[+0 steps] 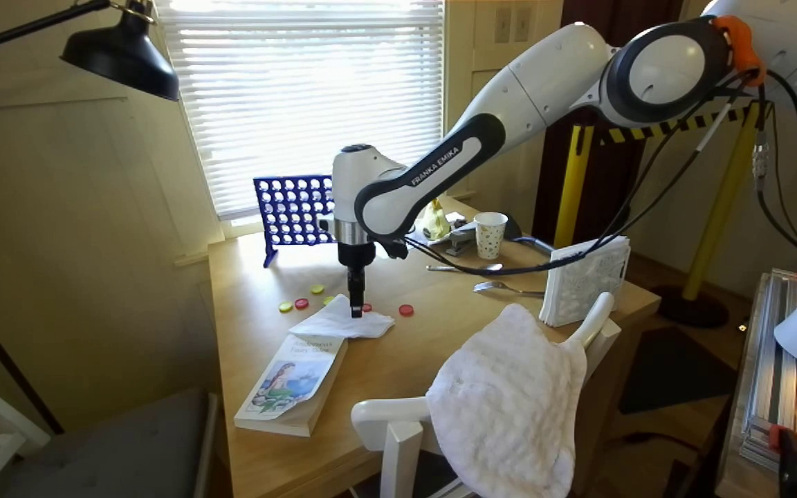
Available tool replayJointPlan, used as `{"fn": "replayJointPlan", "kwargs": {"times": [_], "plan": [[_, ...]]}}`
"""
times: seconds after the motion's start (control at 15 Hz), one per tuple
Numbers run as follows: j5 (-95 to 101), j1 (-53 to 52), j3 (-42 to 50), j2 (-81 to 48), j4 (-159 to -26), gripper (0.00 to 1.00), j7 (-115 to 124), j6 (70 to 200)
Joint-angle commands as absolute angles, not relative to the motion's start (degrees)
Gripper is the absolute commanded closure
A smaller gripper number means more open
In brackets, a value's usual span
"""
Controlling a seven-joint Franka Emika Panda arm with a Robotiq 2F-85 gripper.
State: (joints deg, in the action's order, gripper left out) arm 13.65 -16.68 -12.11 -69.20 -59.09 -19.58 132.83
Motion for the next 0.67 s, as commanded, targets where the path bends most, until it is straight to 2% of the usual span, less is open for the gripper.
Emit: {"fn": "replayJointPlan", "kwargs": {"times": [0.0,0.6], "plan": [[13.51,-16.74,-10.67,-67.34,-62.99,0.00,-13.72,136.66],[12.55,-14.23,-12.09,-67.05,-65.64,0.00,-11.27,140.29]]}}
